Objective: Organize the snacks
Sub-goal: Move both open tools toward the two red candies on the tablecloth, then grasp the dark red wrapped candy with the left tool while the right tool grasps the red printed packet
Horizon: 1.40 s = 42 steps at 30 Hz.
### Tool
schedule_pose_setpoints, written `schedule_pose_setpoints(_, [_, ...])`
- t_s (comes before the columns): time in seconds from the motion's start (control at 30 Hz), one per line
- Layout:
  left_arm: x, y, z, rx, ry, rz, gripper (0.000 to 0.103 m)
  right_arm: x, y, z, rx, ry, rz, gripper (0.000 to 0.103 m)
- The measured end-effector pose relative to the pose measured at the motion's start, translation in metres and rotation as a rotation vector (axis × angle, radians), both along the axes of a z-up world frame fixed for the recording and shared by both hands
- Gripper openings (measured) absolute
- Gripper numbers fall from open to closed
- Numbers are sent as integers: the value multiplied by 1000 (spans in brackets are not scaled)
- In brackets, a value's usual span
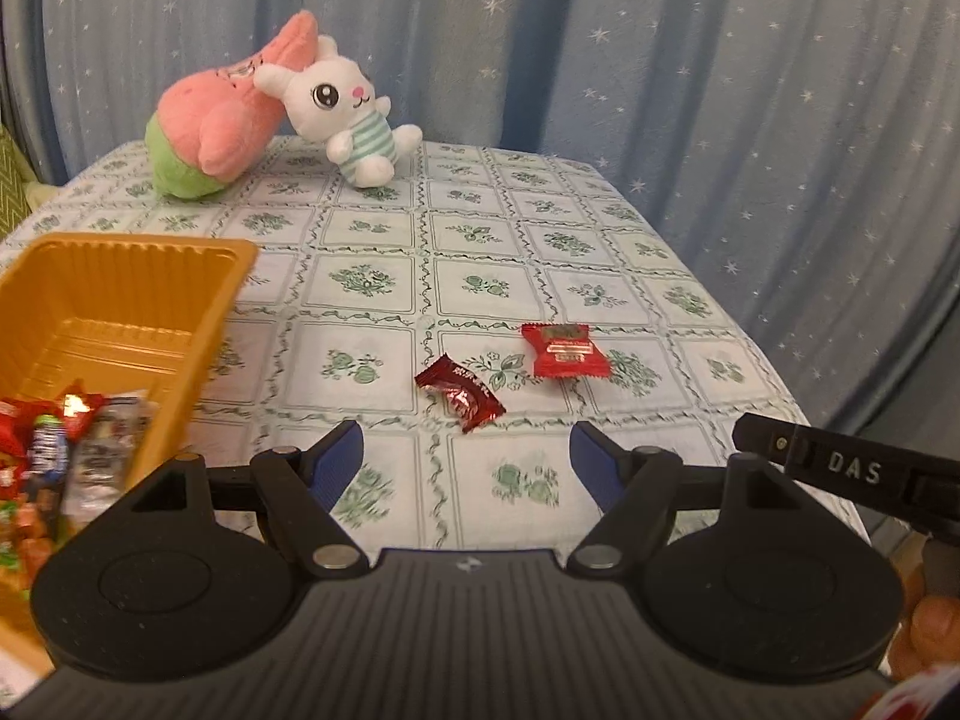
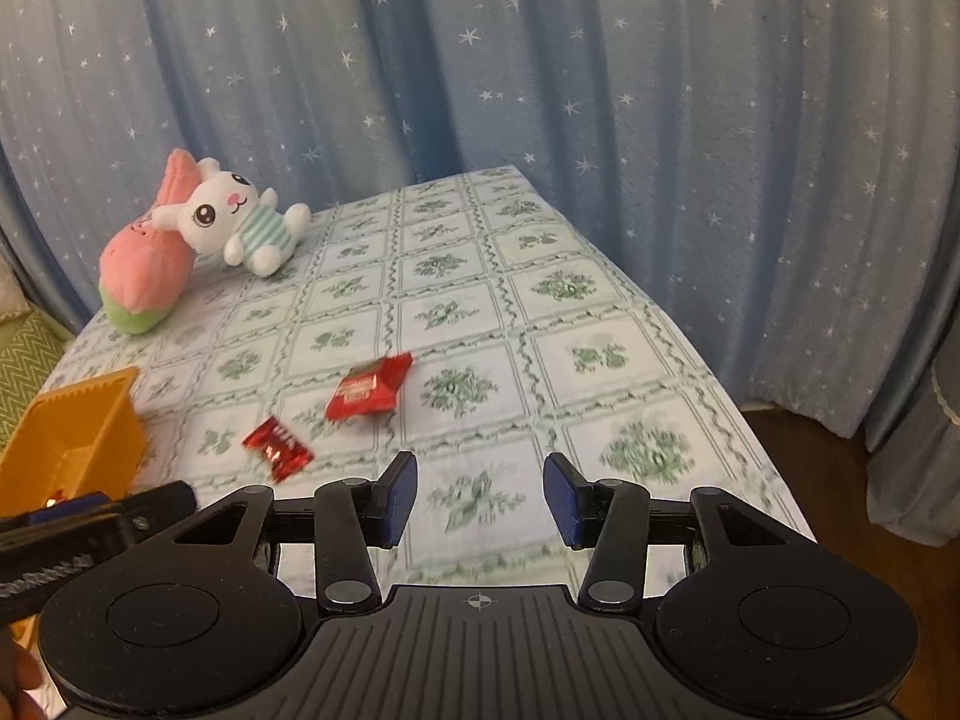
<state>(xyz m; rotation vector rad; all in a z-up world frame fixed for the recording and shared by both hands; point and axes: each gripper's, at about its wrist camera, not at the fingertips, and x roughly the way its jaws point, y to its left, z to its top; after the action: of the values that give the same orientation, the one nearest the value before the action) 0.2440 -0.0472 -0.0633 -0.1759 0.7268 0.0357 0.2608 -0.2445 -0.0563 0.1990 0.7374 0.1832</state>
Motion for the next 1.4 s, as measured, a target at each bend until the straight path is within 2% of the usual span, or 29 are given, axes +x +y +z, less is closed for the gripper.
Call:
schedule_pose_setpoints(0.17, [32,-3,-24,-3,17,28,65,21,3,-15,-19,-1,0,48])
schedule_pose_setpoints(0.33, [56,-3,-42,-12,28,39,64,35,1,-22,-23,1,-25,48])
schedule_pose_setpoints(0.43, [69,-1,-52,-24,42,37,57,42,0,-25,-42,-1,-35,48])
schedule_pose_setpoints(0.67, [83,-5,-61,35,35,15,48,53,-3,-30,-37,6,-47,48])
schedule_pose_setpoints(0.77, [88,-6,-62,64,32,-7,36,55,-1,-32,-41,6,-43,48])
schedule_pose_setpoints(1.07, [64,-8,-61,106,20,-66,31,61,12,-31,-24,-24,13,48])
schedule_pose_setpoints(1.1, [59,-8,-60,107,18,-68,29,62,14,-31,-19,-27,23,48])
schedule_pose_setpoints(1.13, [55,-7,-59,108,18,-71,22,63,16,-30,-12,-29,31,48])
schedule_pose_setpoints(1.4, [36,-1,-59,91,13,-74,21,79,33,-32,17,-41,97,48])
